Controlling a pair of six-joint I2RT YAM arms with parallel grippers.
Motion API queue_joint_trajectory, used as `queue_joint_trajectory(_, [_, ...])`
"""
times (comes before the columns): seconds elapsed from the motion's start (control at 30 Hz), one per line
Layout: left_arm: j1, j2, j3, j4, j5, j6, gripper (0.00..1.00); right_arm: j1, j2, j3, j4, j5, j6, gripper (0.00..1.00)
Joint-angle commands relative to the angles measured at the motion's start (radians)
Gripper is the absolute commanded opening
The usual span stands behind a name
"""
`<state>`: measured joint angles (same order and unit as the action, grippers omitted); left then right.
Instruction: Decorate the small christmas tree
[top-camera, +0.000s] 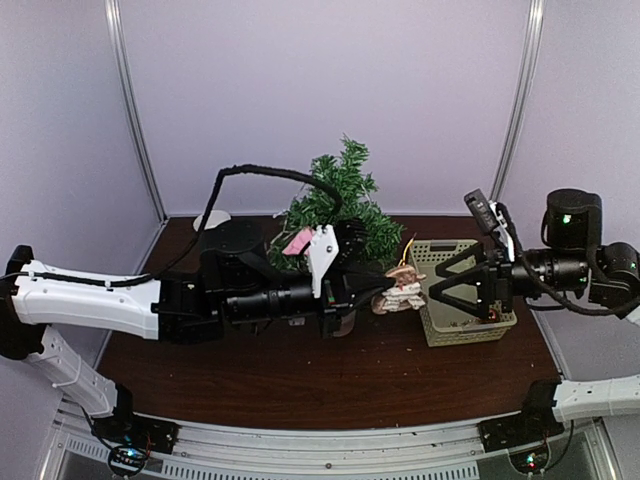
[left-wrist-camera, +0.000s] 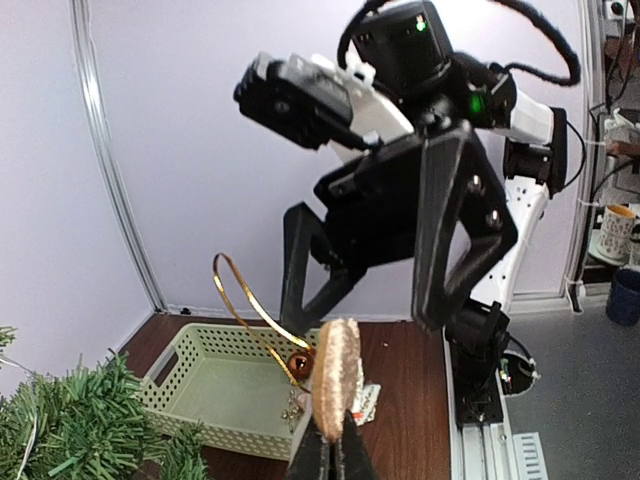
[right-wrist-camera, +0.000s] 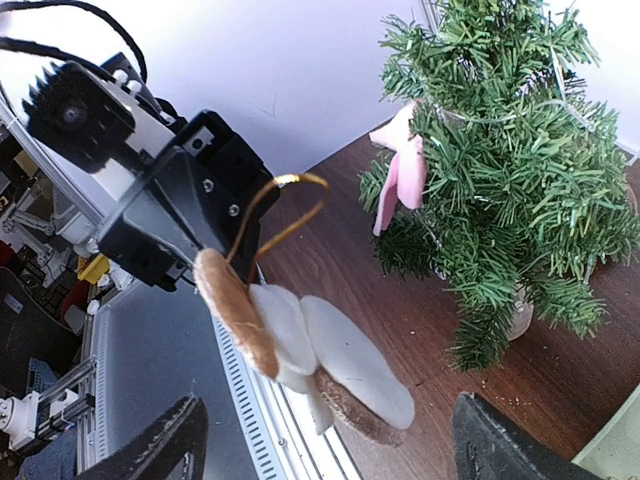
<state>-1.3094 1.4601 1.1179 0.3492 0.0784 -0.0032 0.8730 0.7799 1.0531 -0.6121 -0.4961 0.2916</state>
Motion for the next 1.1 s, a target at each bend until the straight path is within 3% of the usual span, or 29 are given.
queue_joint_trajectory(0.0, [0.001, -0.004, -0.015, 0.156, -0.012, -0.072, 0.00, 0.010, 0.019, -0.019, 0.109, -0.023, -0.041, 0.87])
queue_joint_trajectory(0.17, [0.001, 0.007, -0.019, 0.177, 0.021, -0.095, 0.00, 0.024, 0.047, -0.024, 0.171, -0.073, -0.070, 0.85])
queue_joint_trajectory(0.33, [0.002, 0.010, -0.027, 0.199, -0.002, -0.096, 0.00, 0.059, 0.082, -0.021, 0.206, -0.102, -0.079, 0.75])
queue_joint_trajectory(0.73, [0.001, 0.013, -0.043, 0.225, -0.025, -0.103, 0.00, 0.087, 0.113, 0.024, 0.200, -0.019, -0.106, 0.05])
queue_joint_trajectory(0.8, [0.002, 0.005, -0.045, 0.204, -0.034, -0.096, 0.00, 0.087, 0.108, 0.037, 0.159, 0.040, -0.112, 0.00])
queue_joint_trajectory(0.83, [0.002, -0.003, -0.045, 0.185, -0.045, -0.091, 0.05, 0.086, 0.107, 0.050, 0.123, 0.065, -0.124, 0.00])
queue_joint_trajectory(0.93, [0.004, -0.036, -0.054, 0.122, -0.096, -0.075, 0.37, 0.087, 0.104, 0.099, -0.024, 0.129, -0.179, 0.00])
queue_joint_trajectory(1.0, [0.011, -0.067, -0.066, 0.079, -0.106, -0.072, 0.48, 0.087, 0.096, 0.115, -0.101, 0.161, -0.213, 0.00])
queue_joint_trajectory(1.07, [0.027, -0.099, -0.073, 0.034, -0.108, -0.078, 0.52, 0.086, 0.098, 0.133, -0.186, 0.190, -0.254, 0.00])
